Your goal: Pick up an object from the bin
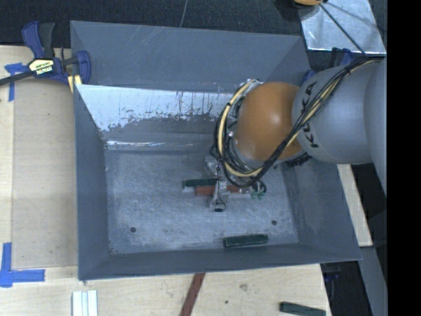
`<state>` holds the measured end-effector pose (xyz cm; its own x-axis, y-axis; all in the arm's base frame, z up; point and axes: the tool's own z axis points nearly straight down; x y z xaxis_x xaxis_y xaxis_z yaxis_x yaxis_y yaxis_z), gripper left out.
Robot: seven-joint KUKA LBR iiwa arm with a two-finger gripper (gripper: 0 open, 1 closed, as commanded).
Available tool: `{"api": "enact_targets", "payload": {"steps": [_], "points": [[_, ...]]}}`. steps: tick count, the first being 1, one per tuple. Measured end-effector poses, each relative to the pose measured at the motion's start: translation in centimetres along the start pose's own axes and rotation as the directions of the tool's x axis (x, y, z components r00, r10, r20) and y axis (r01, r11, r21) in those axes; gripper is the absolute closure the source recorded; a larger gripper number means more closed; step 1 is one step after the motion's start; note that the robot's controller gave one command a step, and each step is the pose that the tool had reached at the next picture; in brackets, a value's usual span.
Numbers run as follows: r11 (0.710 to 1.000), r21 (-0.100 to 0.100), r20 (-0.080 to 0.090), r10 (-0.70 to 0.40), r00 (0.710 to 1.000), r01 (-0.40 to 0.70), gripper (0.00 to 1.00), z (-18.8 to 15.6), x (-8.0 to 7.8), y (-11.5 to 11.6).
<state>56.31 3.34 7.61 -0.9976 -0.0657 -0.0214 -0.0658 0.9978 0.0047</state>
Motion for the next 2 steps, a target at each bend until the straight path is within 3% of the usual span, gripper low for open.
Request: {"api": "enact_targets", "payload": {"steps": [1,2], "points": [[1.000,0.000,0.000,0.000,1.000,0.000,1.00,0.0,0.0,0.0],[1.000,0.004,-0.017,-0.017,1.000,0.017,1.00,-14.4,2.1,-0.8]]}}
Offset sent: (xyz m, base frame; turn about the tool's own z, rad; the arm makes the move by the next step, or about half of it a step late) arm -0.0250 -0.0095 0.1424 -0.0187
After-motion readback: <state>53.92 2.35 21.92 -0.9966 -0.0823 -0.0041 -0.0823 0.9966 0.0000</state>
